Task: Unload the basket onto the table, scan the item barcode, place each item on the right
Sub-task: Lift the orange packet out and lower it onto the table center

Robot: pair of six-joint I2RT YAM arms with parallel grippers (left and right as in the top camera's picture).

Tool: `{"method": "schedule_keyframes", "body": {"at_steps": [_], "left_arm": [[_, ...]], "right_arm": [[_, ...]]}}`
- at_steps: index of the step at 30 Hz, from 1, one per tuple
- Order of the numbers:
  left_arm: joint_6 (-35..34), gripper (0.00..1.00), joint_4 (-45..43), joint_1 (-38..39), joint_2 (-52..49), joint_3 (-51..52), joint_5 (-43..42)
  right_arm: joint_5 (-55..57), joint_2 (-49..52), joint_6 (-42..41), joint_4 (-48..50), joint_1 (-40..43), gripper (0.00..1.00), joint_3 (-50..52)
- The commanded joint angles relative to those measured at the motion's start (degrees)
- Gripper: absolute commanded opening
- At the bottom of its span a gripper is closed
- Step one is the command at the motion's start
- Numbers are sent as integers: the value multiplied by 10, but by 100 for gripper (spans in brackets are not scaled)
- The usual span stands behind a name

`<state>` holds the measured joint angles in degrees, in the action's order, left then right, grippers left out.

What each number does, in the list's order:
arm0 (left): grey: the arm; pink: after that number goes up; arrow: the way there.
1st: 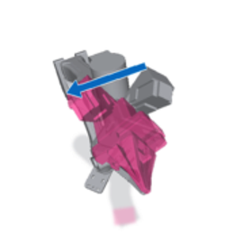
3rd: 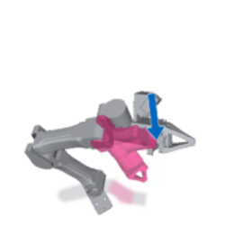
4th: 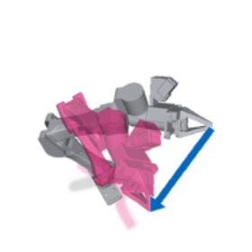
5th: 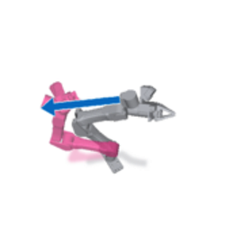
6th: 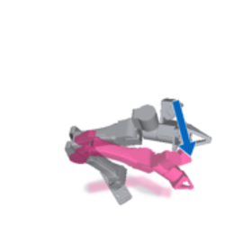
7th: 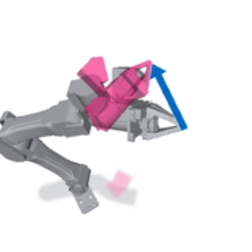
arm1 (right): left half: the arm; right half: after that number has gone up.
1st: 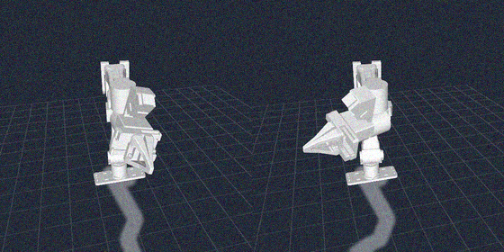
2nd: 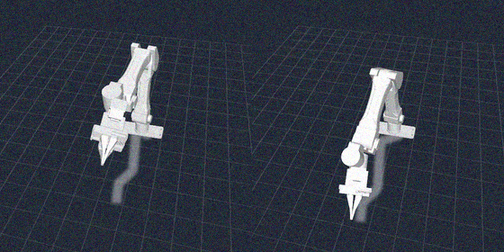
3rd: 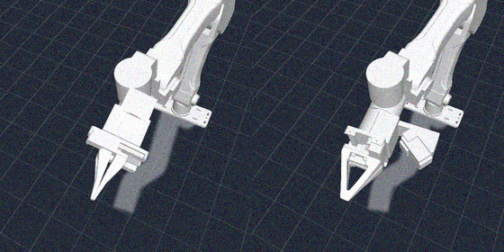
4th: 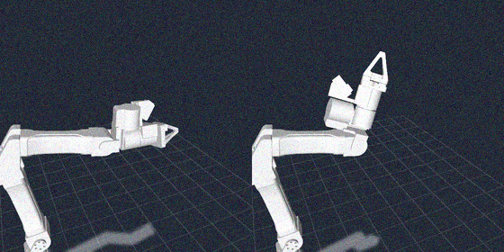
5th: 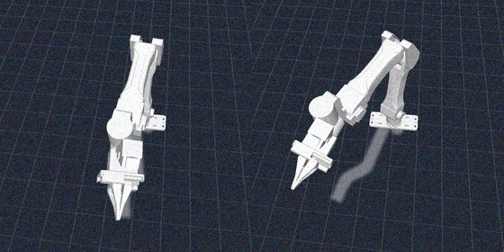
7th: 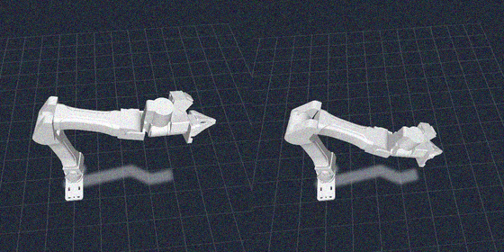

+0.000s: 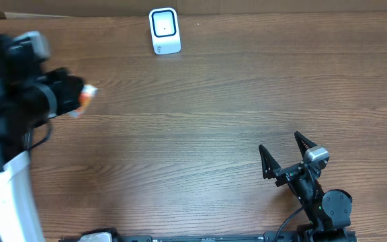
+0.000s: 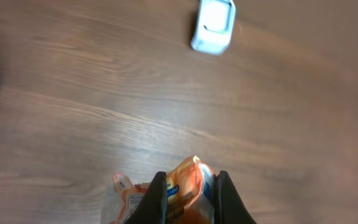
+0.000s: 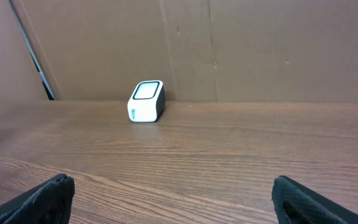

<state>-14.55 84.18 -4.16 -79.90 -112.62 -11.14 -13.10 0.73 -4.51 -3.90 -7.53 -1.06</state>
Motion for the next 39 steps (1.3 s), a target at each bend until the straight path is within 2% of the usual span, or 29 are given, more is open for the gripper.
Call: {"method": "schedule_keyframes", "body": {"at_steps": [1, 4, 8, 20, 25, 26, 30, 32, 34, 37, 39], "left_arm": [[40, 4, -37, 81, -31, 57, 70], [80, 4, -80, 134, -71, 103, 71], [88, 4, -117, 171, -137, 131, 71], [103, 4, -168, 257, -355, 132, 65], [103, 4, -176, 288, -410, 132, 68], [103, 7, -182, 292, -419, 132, 68], [97, 65, -213, 297, -433, 132, 72], [75, 69, -226, 295, -432, 130, 86], [52, 65, -222, 289, -429, 120, 92], [13, 48, -203, 279, -422, 98, 92], [-17, 30, -190, 273, -414, 89, 92]], "right_arm": [[2, -6, -4, 4, 2, 100, 6], [2, -6, -4, 4, 2, 100, 6], [2, -6, -4, 4, 2, 100, 6], [2, -6, -4, 4, 2, 100, 6], [2, -6, -4, 4, 2, 100, 6], [2, -6, -4, 4, 2, 100, 6], [2, -6, -4, 4, 2, 100, 6], [2, -6, -4, 4, 2, 100, 6], [2, -6, -4, 4, 2, 100, 6], [2, -6, -4, 4, 2, 100, 6], [2, -6, -4, 4, 2, 100, 6]]}}
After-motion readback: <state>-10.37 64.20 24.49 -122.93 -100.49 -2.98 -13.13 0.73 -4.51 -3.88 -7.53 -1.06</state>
